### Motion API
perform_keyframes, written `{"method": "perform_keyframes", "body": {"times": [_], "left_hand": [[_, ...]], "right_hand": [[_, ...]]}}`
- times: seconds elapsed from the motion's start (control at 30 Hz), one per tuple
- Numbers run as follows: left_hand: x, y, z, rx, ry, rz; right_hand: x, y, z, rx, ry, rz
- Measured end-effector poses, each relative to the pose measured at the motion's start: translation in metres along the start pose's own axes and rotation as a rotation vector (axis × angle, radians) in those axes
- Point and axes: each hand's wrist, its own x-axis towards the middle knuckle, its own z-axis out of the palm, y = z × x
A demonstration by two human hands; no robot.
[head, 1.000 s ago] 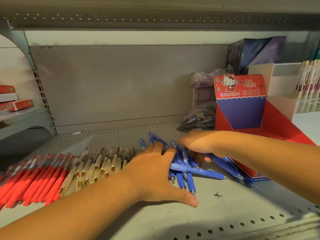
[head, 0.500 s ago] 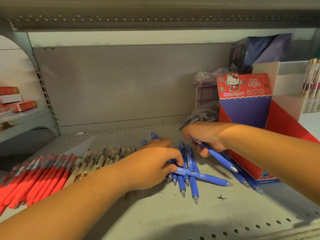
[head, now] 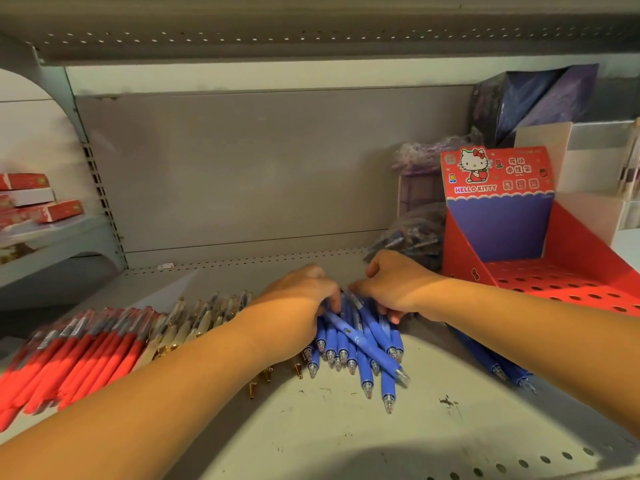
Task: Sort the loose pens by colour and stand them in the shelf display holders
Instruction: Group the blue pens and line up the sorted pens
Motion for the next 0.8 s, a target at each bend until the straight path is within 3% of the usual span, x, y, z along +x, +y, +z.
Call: {"method": "perform_keyframes", "body": {"times": [0.13, 0.23, 0.37, 0.47, 0.6, 0.8], "left_hand": [[-0.003, 0.008, 0.006, -0.050, 0.012, -0.013], [-0.013, 0.017, 0.005, -0.151, -0.023, 0.079], [-0.026, 0.022, -0.001, -0.165, -0.221, 0.263], [-0.028, 0.017, -0.003, -0.129, -0.375, 0.195], [-0.023, 0.020, 0.006, -0.084, -0.277, 0.105], [-0.017, 0.035, 0.019, -0.059, -0.107, -0.044]], "right_hand": [[-0.003, -0.006, -0.003, -0.117, 0.014, -0.028], [-0.010, -0.007, -0.008, -0.312, -0.041, -0.056], [-0.013, -0.005, -0.009, -0.392, -0.102, -0.059], [-0.013, -0.005, -0.007, -0.308, -0.149, -0.043], [-0.017, -0.006, -0.006, -0.155, -0.191, -0.066], [-0.017, -0.004, -0.010, -0.141, -0.210, -0.086]]}}
